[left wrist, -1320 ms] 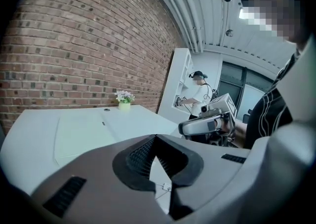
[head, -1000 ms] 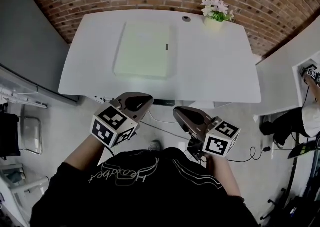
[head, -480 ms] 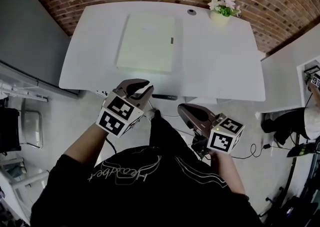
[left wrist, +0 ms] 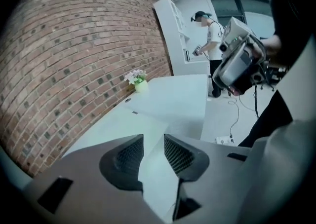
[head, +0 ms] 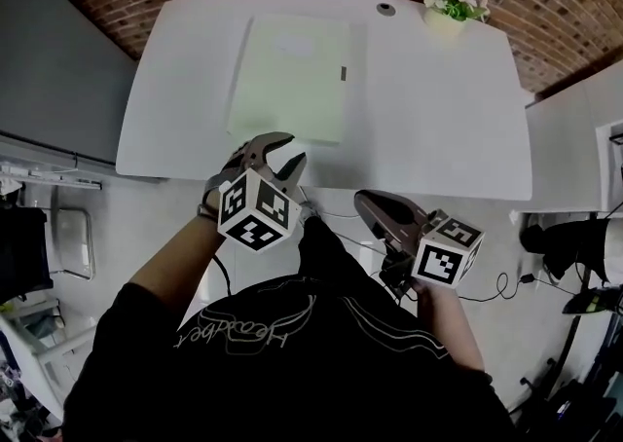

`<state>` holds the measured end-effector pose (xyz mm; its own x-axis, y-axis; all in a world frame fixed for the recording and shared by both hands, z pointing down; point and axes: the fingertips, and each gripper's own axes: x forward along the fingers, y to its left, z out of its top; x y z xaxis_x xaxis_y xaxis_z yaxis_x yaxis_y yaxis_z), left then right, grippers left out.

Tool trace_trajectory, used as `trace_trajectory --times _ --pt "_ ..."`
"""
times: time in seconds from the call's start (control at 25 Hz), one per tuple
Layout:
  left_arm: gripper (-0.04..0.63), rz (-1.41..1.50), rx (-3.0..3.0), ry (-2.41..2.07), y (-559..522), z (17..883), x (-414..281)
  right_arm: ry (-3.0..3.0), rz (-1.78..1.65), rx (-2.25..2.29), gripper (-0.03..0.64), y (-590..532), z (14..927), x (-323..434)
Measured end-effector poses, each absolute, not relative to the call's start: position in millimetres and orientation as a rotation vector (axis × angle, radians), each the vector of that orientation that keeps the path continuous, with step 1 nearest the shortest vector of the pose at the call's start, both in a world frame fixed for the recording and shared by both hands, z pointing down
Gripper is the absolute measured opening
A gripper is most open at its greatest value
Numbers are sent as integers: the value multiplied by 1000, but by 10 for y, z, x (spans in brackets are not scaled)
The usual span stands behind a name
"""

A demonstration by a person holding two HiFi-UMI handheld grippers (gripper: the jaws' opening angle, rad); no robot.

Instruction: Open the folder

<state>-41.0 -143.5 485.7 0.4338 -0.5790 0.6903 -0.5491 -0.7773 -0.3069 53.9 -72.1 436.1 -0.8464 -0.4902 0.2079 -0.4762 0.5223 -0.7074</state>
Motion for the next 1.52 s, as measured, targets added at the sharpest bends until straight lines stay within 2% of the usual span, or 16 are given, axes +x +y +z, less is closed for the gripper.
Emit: trace_trajectory --times 0.6,1.52 --pt "129 -1555 -2258 832 -1851 5413 -502 2571 -1415 -869 2 -1096 4652 737" --pt "127 -1520 -1841 685 -1862 5399 -508 2537 -1487 -816 2 -991 4878 642"
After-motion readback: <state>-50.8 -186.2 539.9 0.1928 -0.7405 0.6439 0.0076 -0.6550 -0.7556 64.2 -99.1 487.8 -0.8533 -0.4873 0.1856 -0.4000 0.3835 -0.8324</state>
